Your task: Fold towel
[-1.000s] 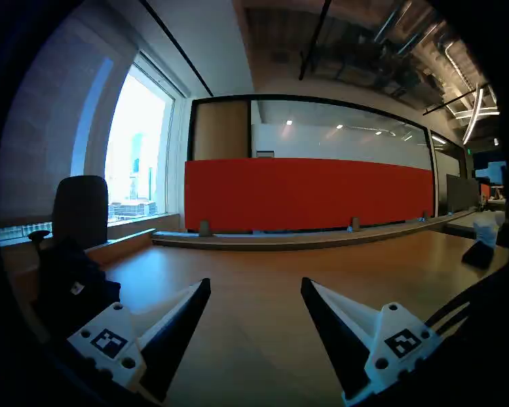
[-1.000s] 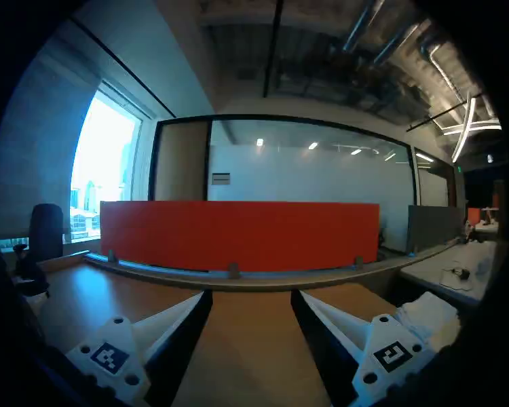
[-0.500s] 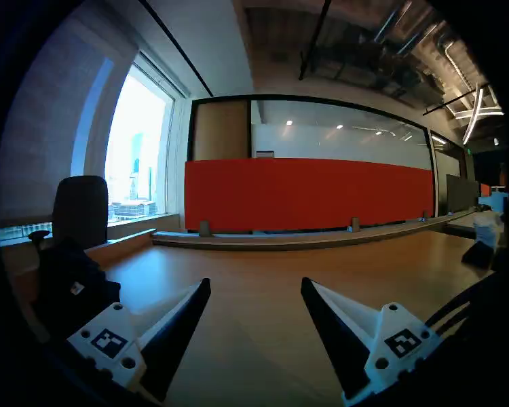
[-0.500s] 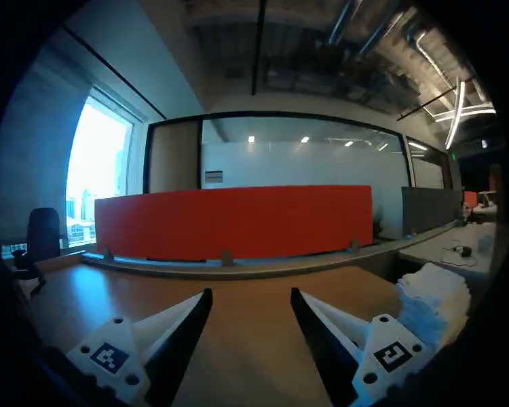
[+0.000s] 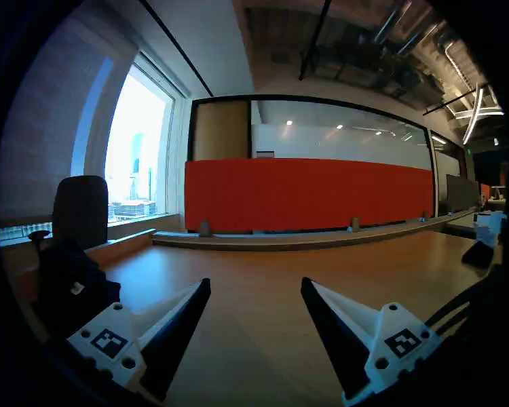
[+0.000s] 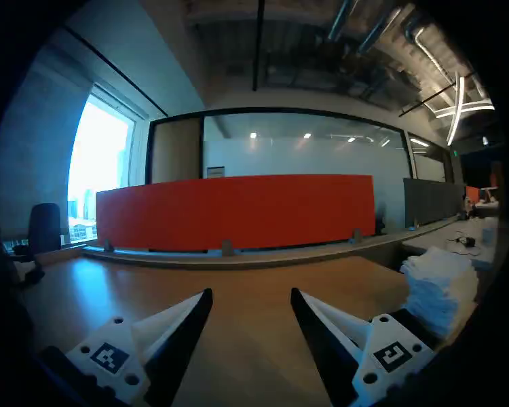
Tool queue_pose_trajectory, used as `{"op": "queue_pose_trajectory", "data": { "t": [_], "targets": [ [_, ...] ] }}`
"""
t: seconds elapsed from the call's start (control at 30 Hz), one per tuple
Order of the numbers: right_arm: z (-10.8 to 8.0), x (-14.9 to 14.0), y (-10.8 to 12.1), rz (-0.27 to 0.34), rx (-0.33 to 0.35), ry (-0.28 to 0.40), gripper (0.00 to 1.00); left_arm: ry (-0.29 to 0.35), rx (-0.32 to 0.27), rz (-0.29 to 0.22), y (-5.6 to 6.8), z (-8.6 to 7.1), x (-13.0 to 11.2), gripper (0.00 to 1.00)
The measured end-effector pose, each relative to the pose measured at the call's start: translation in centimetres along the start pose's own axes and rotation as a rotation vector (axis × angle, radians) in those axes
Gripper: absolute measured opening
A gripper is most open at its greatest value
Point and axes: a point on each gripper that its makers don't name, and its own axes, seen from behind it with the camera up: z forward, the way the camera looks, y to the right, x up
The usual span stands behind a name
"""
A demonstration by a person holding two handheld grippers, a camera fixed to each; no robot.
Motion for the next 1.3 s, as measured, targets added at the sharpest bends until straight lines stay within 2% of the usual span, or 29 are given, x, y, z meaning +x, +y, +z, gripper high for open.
{"op": "queue_pose_trajectory", "data": {
  "t": [0.7,1.3],
  "targets": [
    [0.0,-2.1,-0.4,-0.009,0.015,-0.01,0.89,0.001,0.0,-0.001,0.0,0.0,0.1,0.99],
    [0.1,-2.1,-0.9,-0.039,0.022,-0.015,0.89,0.001,0.0,-0.001,0.0,0.0,0.0,0.99]
  ]
}}
